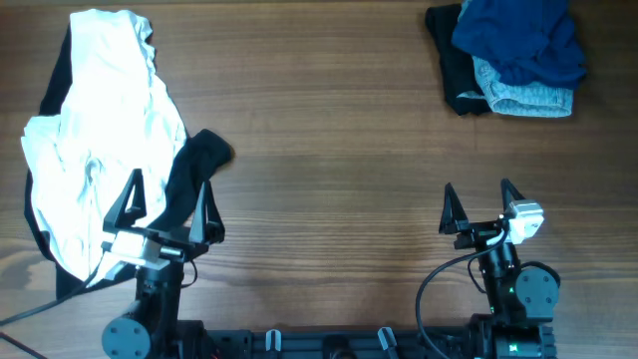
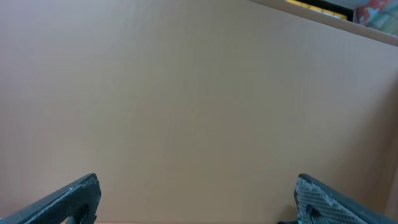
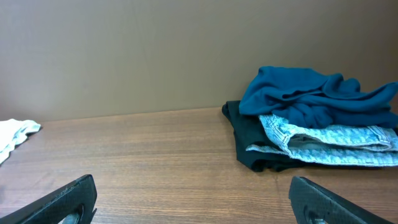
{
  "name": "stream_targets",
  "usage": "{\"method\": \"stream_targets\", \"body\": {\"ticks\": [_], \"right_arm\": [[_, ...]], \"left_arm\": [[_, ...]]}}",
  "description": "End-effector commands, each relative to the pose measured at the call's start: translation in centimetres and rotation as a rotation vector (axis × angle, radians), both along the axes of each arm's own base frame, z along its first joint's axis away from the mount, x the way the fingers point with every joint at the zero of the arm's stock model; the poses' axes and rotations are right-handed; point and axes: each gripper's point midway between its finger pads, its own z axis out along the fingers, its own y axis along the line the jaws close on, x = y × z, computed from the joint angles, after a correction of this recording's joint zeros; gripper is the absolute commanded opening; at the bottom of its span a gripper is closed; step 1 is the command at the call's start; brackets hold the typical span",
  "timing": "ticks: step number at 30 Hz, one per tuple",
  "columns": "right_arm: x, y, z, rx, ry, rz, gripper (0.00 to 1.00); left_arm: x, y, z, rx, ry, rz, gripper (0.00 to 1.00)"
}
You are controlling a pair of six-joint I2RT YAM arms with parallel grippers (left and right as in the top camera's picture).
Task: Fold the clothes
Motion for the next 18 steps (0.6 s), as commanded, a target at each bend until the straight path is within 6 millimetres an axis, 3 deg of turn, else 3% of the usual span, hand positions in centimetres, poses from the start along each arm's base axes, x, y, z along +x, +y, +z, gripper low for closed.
{"method": "stream_targets", "body": {"ticks": [1,7,18], "right_arm": [[-0.1,0.3,0.2,-0.013,-0.013,0.014,1.0],[-0.1,0.3,0.2,-0.013,-0.013,0.014,1.0],[-0.1,0.3,0.2,-0.013,-0.013,0.014,1.0]], "left_arm": [[-0.4,0.7,-0.4,0.011,-0.027,0.036,1.0],[-0.2,0.9,-0.8,0.011,-0.016,0.047,1.0],[2.3,1.6,-7.8,-0.035,0.22,0.06,1.0]]}}
